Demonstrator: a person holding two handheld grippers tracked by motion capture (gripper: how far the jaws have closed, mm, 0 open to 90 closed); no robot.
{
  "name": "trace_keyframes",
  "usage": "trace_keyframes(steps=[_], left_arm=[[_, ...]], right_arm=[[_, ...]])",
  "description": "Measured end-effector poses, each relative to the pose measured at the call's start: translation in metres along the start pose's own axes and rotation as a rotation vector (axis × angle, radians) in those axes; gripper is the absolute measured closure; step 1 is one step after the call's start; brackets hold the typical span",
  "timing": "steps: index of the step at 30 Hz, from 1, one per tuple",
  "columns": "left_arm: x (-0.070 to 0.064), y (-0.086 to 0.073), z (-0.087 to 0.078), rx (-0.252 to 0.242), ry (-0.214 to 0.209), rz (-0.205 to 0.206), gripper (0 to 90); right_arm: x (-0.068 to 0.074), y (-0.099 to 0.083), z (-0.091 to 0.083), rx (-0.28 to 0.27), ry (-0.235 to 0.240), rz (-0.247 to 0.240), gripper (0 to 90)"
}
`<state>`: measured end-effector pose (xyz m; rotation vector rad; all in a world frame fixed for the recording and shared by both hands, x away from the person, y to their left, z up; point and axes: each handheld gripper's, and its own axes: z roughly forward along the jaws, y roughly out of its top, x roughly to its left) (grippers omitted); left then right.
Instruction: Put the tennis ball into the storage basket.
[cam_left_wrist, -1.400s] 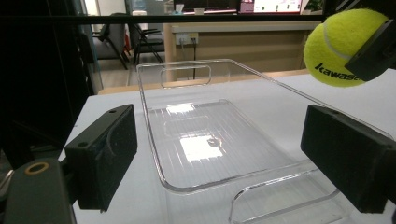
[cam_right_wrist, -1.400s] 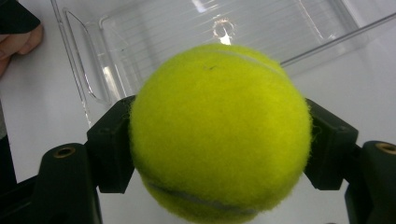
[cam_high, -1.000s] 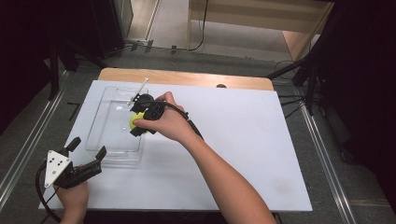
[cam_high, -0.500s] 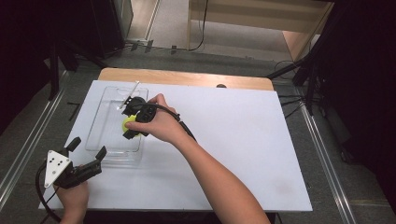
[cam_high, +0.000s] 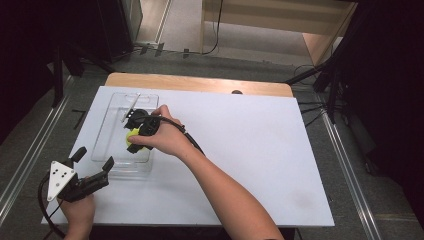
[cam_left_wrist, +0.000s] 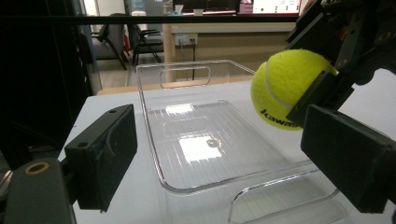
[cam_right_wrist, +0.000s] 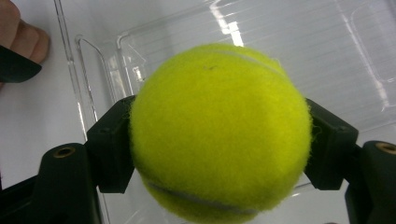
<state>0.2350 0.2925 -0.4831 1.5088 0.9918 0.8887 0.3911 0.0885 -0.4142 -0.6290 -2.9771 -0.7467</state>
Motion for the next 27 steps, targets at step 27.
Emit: trace_keyframes(steps=[27], left_arm=[[0.000,0.000,0.000,0.001,-0.003,-0.002,11.3]], right_arm=[[0.002,-0.009,-0.005,0.003,-0.090,-0.049,8.9]])
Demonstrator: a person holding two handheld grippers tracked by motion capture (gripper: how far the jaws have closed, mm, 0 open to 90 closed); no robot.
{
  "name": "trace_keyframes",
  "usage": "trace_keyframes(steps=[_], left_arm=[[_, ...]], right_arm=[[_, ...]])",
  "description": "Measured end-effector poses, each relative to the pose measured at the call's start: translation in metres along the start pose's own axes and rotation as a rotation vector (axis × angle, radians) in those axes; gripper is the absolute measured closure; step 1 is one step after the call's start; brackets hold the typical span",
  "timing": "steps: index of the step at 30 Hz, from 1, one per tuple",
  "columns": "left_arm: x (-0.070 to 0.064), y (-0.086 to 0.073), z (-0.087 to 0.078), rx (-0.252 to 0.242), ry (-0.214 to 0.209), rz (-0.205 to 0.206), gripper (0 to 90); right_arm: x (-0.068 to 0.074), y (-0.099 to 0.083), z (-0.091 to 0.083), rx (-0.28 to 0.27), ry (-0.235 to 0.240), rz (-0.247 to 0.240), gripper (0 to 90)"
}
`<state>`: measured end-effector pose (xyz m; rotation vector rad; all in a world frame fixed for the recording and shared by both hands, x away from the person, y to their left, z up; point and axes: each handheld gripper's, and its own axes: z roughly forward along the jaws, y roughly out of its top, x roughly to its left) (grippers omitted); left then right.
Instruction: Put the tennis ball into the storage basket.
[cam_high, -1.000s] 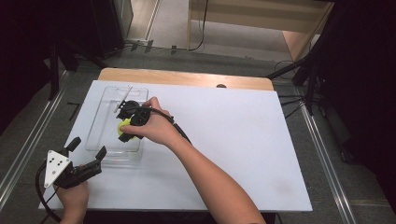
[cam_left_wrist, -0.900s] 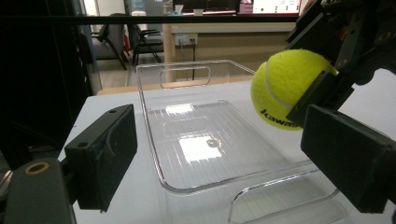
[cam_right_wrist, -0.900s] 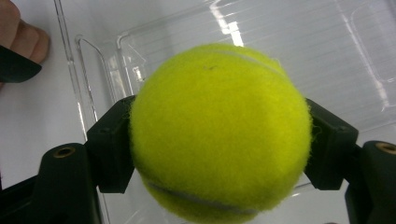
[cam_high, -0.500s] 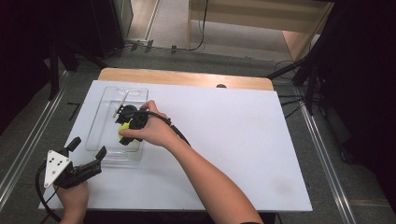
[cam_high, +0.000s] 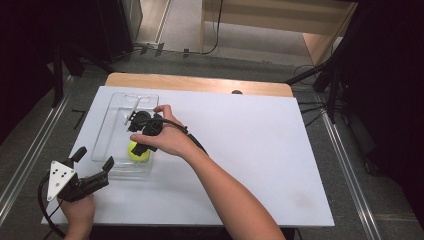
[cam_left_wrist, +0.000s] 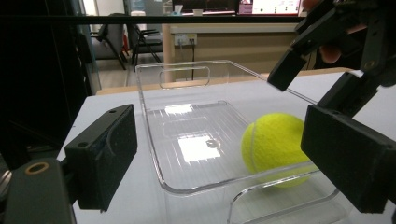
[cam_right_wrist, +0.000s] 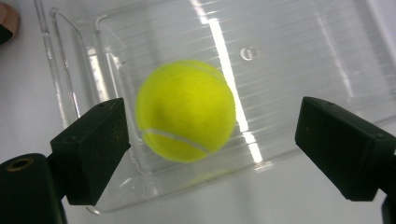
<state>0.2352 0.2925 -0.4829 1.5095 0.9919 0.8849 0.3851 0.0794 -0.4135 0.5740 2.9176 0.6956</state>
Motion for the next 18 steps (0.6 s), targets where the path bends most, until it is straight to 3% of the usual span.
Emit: trace_keyframes(steps=[6,7,9,11,18], left_arm=[[-0.001,0.000,0.001,-0.001,0.002,-0.001,11.3],[-0.001,0.000,0.001,0.000,0.002,-0.001,11.3],[-0.001,0.000,0.001,0.000,0.002,-0.001,11.3],[-0.001,0.000,0.001,-0.001,0.003,-0.003,11.3],[-0.001,0.000,0.001,-0.001,0.003,-0.002,11.3]], right_arm=[[-0.004,-0.015,-0.016,-0.040,-0.059,0.034,8.5],[-0.004,-0.017,-0.018,-0.046,-0.054,0.054,6.6],[-0.007,-0.023,-0.022,-0.057,-0.018,0.050,0.0],[-0.008,-0.029,-0.026,-0.069,-0.009,0.060,0.0],[-0.011,-0.050,-0.039,-0.108,-0.047,0.094,0.0]])
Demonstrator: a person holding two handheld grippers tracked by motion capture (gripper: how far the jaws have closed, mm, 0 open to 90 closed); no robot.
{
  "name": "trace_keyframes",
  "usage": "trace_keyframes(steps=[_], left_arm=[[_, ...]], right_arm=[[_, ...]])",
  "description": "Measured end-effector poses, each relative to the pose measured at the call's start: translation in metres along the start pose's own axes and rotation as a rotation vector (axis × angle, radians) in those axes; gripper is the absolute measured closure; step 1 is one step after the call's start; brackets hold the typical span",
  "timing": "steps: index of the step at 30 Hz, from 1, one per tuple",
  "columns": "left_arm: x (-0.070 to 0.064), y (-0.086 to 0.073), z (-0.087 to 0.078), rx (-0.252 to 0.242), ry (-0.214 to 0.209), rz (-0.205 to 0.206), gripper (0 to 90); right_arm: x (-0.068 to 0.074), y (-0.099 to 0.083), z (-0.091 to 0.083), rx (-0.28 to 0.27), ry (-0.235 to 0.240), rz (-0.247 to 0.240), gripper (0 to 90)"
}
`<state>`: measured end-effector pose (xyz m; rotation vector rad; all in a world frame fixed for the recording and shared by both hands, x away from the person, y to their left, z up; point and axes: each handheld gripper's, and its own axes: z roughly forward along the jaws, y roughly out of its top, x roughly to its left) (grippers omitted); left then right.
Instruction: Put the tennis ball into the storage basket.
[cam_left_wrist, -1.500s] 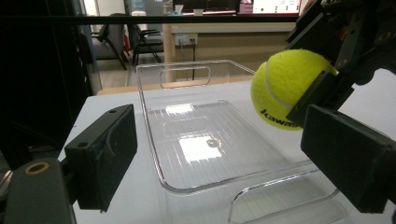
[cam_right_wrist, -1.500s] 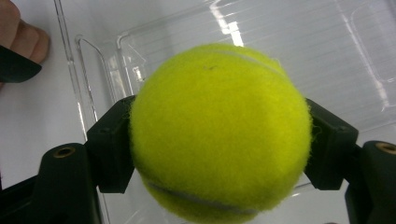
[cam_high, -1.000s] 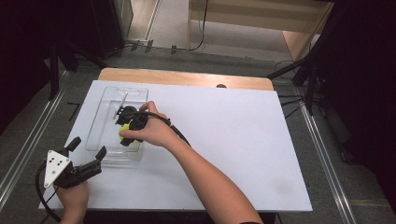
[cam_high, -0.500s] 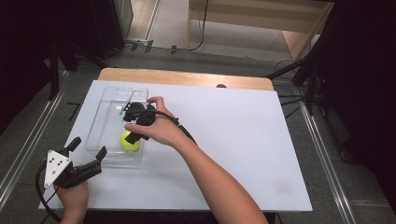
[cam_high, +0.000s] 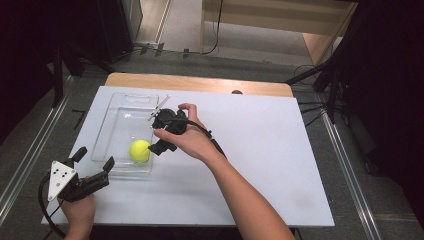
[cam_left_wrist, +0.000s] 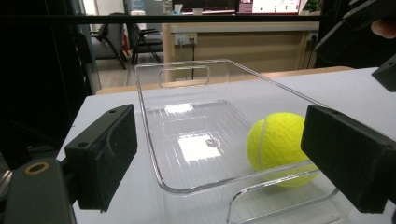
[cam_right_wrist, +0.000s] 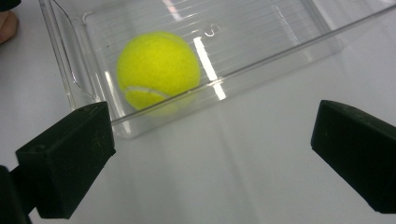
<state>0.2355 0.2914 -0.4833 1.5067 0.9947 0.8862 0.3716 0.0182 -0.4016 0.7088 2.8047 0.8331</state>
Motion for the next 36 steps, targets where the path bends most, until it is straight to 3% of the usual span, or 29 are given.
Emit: trace_keyframes(steps=[1,10,26,36], left_arm=[[0.000,0.000,0.000,0.000,0.000,0.000,11.3],[0.000,0.000,0.000,0.000,0.000,0.001,11.3],[-0.001,0.000,0.000,0.005,-0.001,0.009,11.3],[-0.001,0.000,0.000,0.007,0.001,0.011,11.3]], right_arm=[[-0.002,-0.003,-0.001,-0.014,0.001,-0.009,0.0],[-0.012,-0.026,-0.016,-0.054,-0.015,0.054,0.0],[-0.022,-0.062,-0.042,-0.119,-0.080,0.118,0.0],[-0.028,-0.085,-0.049,-0.134,-0.082,0.152,0.0]])
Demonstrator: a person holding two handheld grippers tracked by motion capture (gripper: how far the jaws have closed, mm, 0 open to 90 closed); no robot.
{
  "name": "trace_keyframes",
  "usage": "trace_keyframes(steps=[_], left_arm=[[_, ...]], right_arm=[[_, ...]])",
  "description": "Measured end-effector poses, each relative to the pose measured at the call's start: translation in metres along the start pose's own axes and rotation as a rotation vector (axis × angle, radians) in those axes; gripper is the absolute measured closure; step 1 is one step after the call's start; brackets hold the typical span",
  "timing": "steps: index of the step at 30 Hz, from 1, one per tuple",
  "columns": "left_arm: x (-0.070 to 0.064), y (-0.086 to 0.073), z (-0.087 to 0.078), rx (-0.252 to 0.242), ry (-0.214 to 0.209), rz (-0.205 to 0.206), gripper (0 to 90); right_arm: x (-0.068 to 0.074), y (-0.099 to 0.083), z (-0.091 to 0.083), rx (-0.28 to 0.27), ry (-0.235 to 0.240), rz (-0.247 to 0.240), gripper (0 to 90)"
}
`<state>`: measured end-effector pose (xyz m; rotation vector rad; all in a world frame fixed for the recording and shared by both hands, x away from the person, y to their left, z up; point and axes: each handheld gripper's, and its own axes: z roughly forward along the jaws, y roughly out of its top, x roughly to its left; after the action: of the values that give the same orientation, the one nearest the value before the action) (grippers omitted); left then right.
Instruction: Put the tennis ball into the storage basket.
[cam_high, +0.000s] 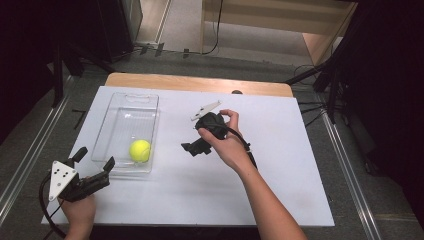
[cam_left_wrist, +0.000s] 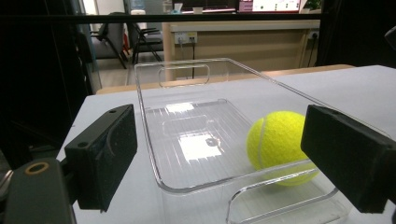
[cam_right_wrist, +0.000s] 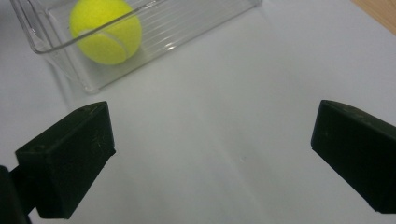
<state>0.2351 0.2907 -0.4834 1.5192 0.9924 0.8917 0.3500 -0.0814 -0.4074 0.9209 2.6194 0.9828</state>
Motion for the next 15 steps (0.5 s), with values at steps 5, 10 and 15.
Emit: trace_keyframes(steps=[5,10,15], left_arm=[[0.000,0.000,0.000,0.000,0.000,0.003,11.3],[0.000,0.000,0.000,0.000,0.000,0.002,11.3],[0.000,0.000,0.000,0.000,0.000,0.002,11.3]], right_arm=[[-0.005,-0.013,-0.006,-0.010,-0.014,0.013,0.0],[-0.007,-0.019,-0.009,-0.013,-0.028,0.032,0.0],[-0.009,-0.025,-0.012,-0.013,-0.047,0.038,0.0]])
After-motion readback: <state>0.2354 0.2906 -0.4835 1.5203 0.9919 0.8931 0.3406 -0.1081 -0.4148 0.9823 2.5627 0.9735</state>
